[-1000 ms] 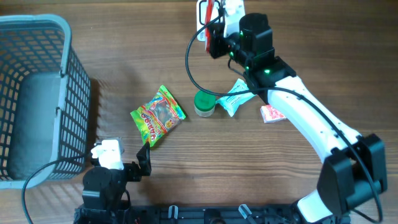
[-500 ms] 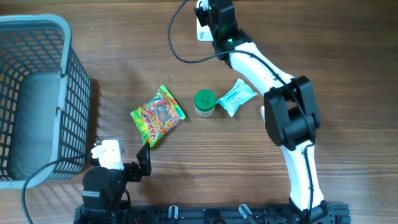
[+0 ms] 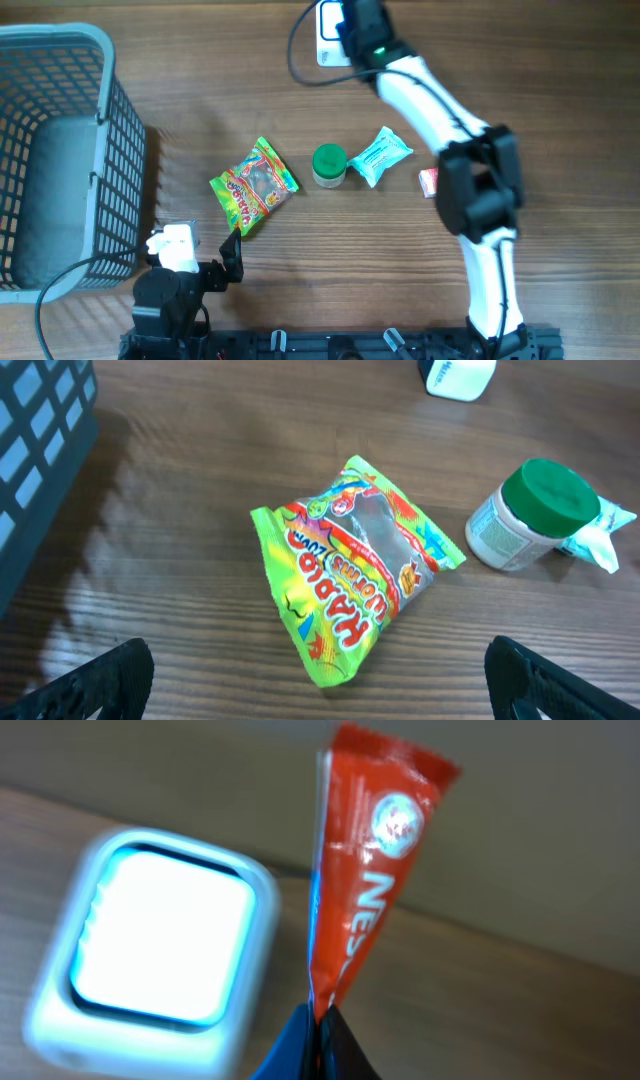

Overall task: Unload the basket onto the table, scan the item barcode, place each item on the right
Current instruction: 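Swing the Nescafe stick under the scanner with the right gripper, then carry the Nescafe stick to the table's right edge and release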

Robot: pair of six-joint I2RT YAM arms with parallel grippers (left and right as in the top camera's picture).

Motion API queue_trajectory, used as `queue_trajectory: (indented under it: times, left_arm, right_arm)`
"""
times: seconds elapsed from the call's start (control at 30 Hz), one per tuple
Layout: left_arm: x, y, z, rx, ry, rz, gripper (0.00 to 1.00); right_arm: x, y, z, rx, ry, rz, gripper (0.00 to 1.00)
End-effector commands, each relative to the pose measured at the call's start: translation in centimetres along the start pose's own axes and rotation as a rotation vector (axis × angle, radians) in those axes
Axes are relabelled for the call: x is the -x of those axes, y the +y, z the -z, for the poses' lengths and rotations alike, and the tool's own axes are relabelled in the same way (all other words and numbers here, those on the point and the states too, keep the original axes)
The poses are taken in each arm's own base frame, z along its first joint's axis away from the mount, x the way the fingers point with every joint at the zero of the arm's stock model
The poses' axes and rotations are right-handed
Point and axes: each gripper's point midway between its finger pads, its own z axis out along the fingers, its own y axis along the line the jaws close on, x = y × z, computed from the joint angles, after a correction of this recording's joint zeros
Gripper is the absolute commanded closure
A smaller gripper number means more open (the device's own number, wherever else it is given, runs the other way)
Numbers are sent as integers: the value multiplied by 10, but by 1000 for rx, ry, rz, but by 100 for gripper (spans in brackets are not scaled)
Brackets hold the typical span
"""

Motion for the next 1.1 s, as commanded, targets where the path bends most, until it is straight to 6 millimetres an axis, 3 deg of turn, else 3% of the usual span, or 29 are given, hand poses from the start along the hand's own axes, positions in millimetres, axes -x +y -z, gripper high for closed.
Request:
queue_trajectory:
  times: [0.0, 0.07, 0.13, 0.2, 0.23, 0.27, 0.33, 0.37, 0.43, 0.47, 0.5, 0.53, 0.57, 0.6, 0.67, 0.7, 0.73, 0.77, 0.8, 0.83, 0.87, 0.9, 0.93, 0.97, 1.03, 1.07]
  left_arm:
    - [-1, -2, 0, -14, -1, 3, 0]
    - [-1, -2, 0, -14, -1, 3, 0]
    - [-1, -2, 0, -13, -1, 3, 0]
    - [-1, -2, 0, -14, -1, 2, 0]
    - [-1, -2, 0, -13, -1, 3, 0]
    - [-1, -2, 0, -13, -1, 3, 0]
    - [-1, -2, 0, -14, -1, 3, 0]
    - [-1, -2, 0, -14, -1, 2, 0]
    - [-1, -2, 0, -13, -1, 3, 0]
    - [-1, -2, 0, -14, -1, 2, 0]
    - [-1, -2, 0, -14, -1, 2, 0]
    - [-1, -2, 0, -14, -1, 2, 0]
    - [-1, -2, 0, -13, -1, 3, 0]
    - [-1, -2, 0, -14, -1, 3, 0]
    - [-1, -2, 0, -14, -1, 3, 0]
    - [-1, -2, 0, -14, -1, 2, 0]
    - [-1, -2, 0, -14, -1, 3, 0]
    - [-1, -2, 0, -14, -1, 3, 0]
    - [-1, -2, 0, -14, -1, 3, 0]
    - [-1, -2, 0, -14, -1, 2, 0]
    - [-1, -2, 0, -14, -1, 3, 0]
    - [-1, -2, 0, -14, -1, 2, 0]
    - [-1, -2, 0, -14, -1, 2, 0]
    - [-1, -2, 0, -14, -1, 3, 0]
    - [-1, -2, 0, -14, -1, 2, 0]
    - [-1, -2, 0, -14, -1, 3, 0]
  right_arm:
    - [10, -157, 60, -244, 54, -286, 96]
    - [-44, -233, 70, -355, 219, -388, 96]
    - [-95, -285, 77, -437, 360, -441, 95]
    - [-167, -347, 84, -538, 517, -522, 95]
    - [-218, -384, 89, -615, 595, -619, 95]
    - [-242, -399, 93, -644, 625, -671, 96]
    - [-315, -429, 97, -689, 711, -775, 95]
    - [-341, -437, 99, -703, 741, -806, 95]
    - [-383, -440, 100, -685, 788, -861, 96]
    - [-392, -440, 99, -673, 791, -887, 96]
    - [-398, -440, 98, -657, 779, -926, 95]
    - [-397, -444, 99, -658, 761, -958, 87]
    - [-388, -452, 104, -669, 743, -960, 44]
    - [-372, -460, 112, -674, 717, -970, 20]
    - [-329, -467, 122, -622, 622, -1040, 1]
    - [-301, -461, 124, -531, 564, -1070, 1]
    - [-255, -444, 131, -358, 474, -1117, 1]
    - [-230, -427, 139, -264, 439, -1150, 0]
    - [-214, -413, 146, -207, 431, -1162, 0]
    - [-192, -383, 157, -128, 447, -1141, 0]
    - [-184, -370, 159, -96, 458, -1122, 1]
    - [-170, -338, 161, -4, 490, -1057, 0]
    - [-159, -289, 164, 136, 565, -951, 0]
    - [-158, -260, 167, 205, 627, -910, 0]
    - [-171, -185, 187, 345, 833, -833, 0]
    - [-178, -162, 195, 381, 903, -790, 0]
